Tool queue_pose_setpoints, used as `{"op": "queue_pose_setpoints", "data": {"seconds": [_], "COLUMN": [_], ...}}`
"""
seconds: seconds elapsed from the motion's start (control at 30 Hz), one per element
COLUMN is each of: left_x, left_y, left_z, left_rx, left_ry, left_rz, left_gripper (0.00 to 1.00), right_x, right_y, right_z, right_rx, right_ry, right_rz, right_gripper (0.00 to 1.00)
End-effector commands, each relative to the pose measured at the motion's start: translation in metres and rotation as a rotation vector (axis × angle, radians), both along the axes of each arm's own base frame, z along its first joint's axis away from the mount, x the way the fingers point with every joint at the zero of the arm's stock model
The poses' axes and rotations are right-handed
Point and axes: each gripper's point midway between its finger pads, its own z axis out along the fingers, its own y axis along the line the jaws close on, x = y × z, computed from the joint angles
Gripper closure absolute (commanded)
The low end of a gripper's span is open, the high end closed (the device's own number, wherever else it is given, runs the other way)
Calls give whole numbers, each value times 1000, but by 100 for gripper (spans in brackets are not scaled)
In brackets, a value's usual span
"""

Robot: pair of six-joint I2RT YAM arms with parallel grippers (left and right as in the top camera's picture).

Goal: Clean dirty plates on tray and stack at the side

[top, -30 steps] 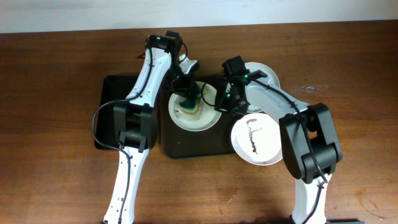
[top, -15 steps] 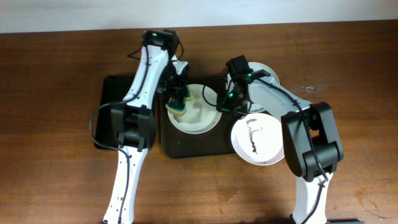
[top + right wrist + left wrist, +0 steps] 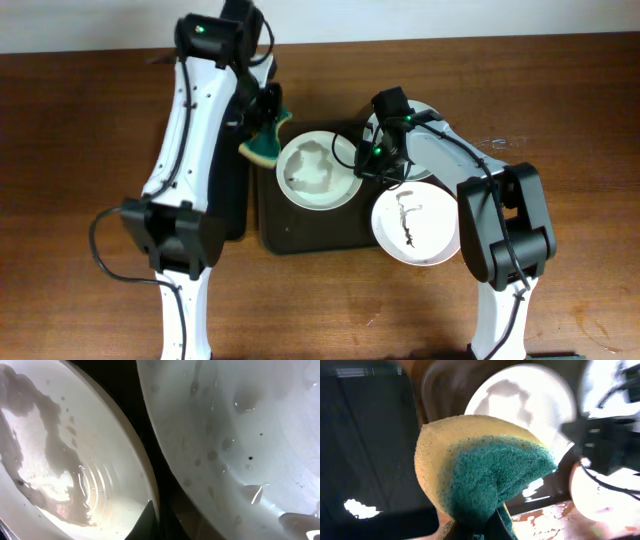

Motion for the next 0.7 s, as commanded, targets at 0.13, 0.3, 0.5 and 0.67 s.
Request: {"op": "queue_pose_setpoints", "data": {"seconds": [0.13, 0.3, 0.5, 0.67], "left_x": [-21, -24, 13, -2], "left_y": [-41, -28, -42, -1], "left_z": [-63, -87, -129, -162], "left_rx": [34, -4, -97, 107], "left_ry": [67, -104, -316, -328], "left_rz": [69, 160, 162, 201], "left_gripper": [100, 100, 100, 100], "right_x": [-6, -5, -4, -4], "right_y": [-10, -9, -9, -9], "right_z": [-14, -14, -13, -13], "right_rx": [-40, -39, -38, -38], "right_ry": [28, 22, 19, 18], "right_rz": [-2, 4, 4, 4], "right_gripper": [96, 96, 96, 96]}}
